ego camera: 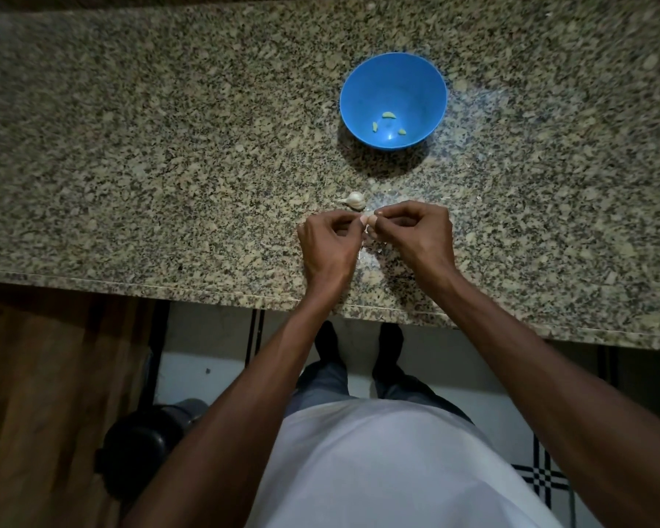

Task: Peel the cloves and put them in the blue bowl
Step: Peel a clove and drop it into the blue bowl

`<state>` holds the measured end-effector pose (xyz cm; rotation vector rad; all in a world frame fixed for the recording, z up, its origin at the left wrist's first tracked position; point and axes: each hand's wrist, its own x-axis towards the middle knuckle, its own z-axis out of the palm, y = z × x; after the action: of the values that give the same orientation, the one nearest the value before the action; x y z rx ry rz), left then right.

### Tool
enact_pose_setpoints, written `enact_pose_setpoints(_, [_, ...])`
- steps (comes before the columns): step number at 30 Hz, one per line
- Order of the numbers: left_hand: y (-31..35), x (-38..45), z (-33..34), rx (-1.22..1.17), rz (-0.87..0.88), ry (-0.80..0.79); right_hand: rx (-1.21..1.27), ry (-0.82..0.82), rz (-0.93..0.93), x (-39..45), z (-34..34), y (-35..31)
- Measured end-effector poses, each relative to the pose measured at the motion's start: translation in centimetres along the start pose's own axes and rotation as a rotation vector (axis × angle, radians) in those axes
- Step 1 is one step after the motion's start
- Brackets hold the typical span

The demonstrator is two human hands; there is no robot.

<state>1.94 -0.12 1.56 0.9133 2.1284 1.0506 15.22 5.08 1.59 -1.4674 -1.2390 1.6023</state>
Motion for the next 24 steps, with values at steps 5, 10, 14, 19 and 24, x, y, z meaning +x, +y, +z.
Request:
enact_pose_setpoints(5, [-0.1, 0.0, -0.2, -0.183, -0.016, -0.016, 0.424, -0.104, 0.426, 0.4, -0.2, -1.9])
enact_pose_setpoints(10, [-0.6, 0.7, -0.3, -0.493, -0.258, -0.076, 0.682, -0.139, 0.682, 1.1, -0.2, -2.7])
enact_pose_setpoints(14, [-0.1, 0.5, -0.5, -0.370, -0.077, -0.050, 0.721, -0.152, 0.745, 1.3, -0.3, -2.9])
enact_pose_setpoints(19, [0.1, 0.1, -0.7, 0.119, 0.378, 0.082, 0.614, -0.110, 0.709, 1.1, 0.1, -3.4])
enact_pose_setpoints(24, [-0.3, -0.4, -0.7, 0.295, 0.581, 0.081, 0.428, -0.043, 0.558, 0.8, 0.2, -3.7])
